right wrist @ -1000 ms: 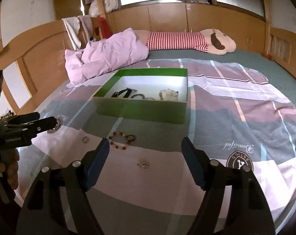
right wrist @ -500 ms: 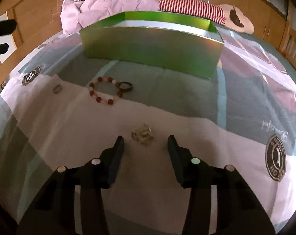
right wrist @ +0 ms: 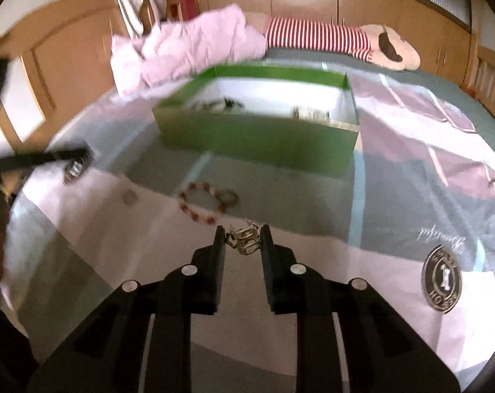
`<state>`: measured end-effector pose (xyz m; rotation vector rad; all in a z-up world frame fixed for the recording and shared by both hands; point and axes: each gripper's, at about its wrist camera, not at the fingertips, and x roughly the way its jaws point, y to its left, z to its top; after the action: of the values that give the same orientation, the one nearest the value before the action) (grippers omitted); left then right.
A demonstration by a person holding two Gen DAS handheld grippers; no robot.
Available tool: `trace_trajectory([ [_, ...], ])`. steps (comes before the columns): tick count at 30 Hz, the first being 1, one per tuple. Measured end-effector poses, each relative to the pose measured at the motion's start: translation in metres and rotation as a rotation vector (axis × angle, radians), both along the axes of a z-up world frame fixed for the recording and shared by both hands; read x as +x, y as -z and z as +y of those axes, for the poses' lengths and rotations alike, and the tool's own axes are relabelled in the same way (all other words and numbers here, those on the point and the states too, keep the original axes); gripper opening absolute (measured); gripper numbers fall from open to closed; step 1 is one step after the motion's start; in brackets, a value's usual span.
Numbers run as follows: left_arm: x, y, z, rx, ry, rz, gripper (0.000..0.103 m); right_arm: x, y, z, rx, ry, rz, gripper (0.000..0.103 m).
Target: Organize jewelry
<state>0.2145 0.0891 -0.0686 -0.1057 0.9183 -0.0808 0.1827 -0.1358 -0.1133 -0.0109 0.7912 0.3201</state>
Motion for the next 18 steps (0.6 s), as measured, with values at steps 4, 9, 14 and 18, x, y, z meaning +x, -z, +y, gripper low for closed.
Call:
trace_trajectory([
  [4,0.0,0.027,-0.018,0.083,0.031,0.025,0.08,-0.006,-0.019,-0.006,0.027,-0.017,-0.027,0.021],
  [9,0.005,0.063,-0.023,0.158,0.047,0.077,0.075,-0.007,-0.023,-0.003,0.036,-0.052,-0.02,0.021],
  [14,0.012,0.088,-0.015,0.164,0.029,0.08,0.073,-0.008,-0.025,-0.001,0.048,-0.074,-0.015,0.021],
  [18,0.018,0.087,-0.014,0.168,0.009,0.034,0.056,-0.007,-0.027,0.0,0.054,-0.081,-0.01,0.021],
])
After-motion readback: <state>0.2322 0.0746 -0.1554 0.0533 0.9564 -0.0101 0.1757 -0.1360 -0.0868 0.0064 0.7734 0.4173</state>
